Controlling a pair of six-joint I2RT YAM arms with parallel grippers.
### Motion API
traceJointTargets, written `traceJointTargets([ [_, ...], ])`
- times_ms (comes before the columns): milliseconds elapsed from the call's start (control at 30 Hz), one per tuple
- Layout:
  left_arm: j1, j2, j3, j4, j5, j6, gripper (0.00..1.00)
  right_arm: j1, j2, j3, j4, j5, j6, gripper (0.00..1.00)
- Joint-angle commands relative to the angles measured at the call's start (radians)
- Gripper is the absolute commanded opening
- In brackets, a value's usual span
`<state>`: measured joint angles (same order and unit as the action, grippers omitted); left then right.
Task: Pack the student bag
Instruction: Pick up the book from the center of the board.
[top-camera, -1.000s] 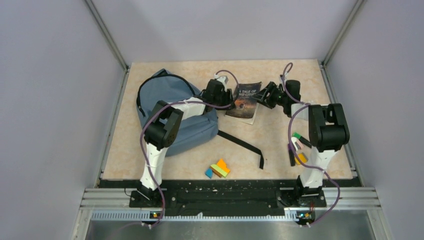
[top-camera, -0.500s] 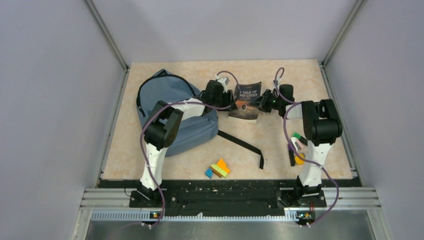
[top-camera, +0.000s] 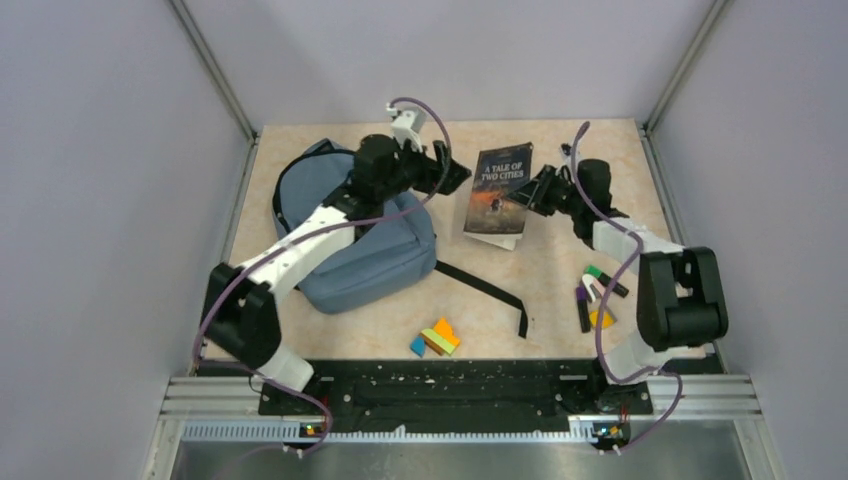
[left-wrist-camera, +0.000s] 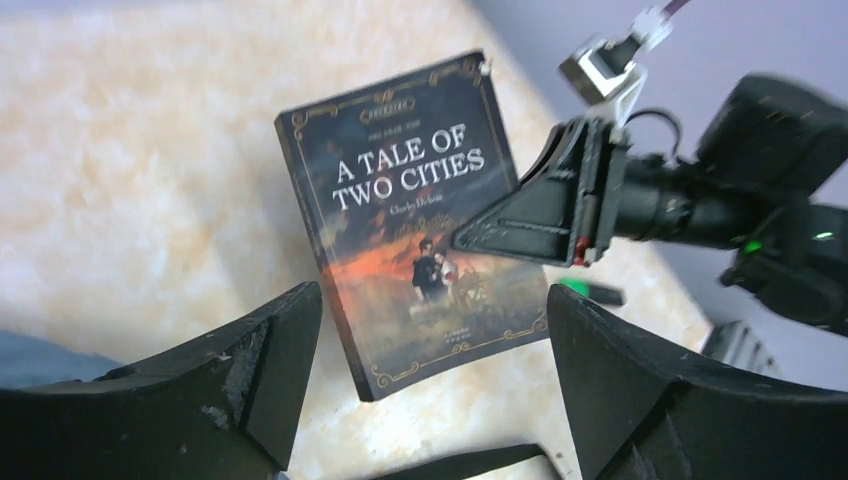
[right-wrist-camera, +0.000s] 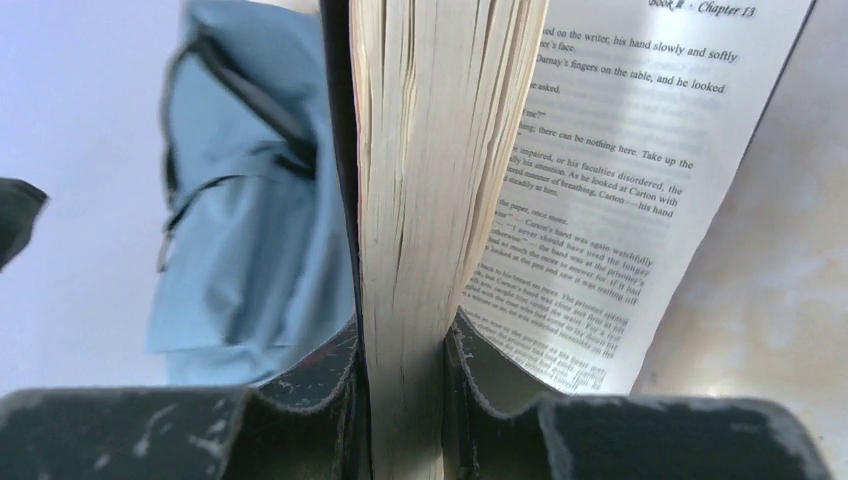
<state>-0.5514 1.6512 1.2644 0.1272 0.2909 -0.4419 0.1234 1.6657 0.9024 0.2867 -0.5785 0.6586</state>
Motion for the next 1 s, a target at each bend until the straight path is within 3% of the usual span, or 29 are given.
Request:
traceJointTargets([
  [0,0.009,-0.210,-0.050,0.010,0.002,0.010,0.89,0.007,-0.267,0.002,0.178,-0.120,0.026,0.00],
  [333,0.085,-0.471,-0.276,0.219,0.263,-0.244,0.95,0.129,-0.542,-0.062,0.345,-0.257,0.090,0.00],
  [500,0.086,-0.515,-0.280,0.191,0.393,-0.245,0.96,0.218,-0.567,-0.047,0.421,-0.297,0.094,0.00],
  [700,0.086,-0.588,-0.316,0.097,0.303,-0.212,0.97,0.287,-0.535,-0.029,0.553,-0.362,0.119,0.00],
  [900,0.085,-0.638,-0.377,0.225,0.328,-0.311,0.69,0.345,-0.466,-0.012,0.580,-0.392,0.100,0.00],
  [967,0.085,-0.650,-0.383,0.227,0.323,-0.320,0.53,0.362,-0.448,-0.006,0.568,-0.393,0.085,0.00],
])
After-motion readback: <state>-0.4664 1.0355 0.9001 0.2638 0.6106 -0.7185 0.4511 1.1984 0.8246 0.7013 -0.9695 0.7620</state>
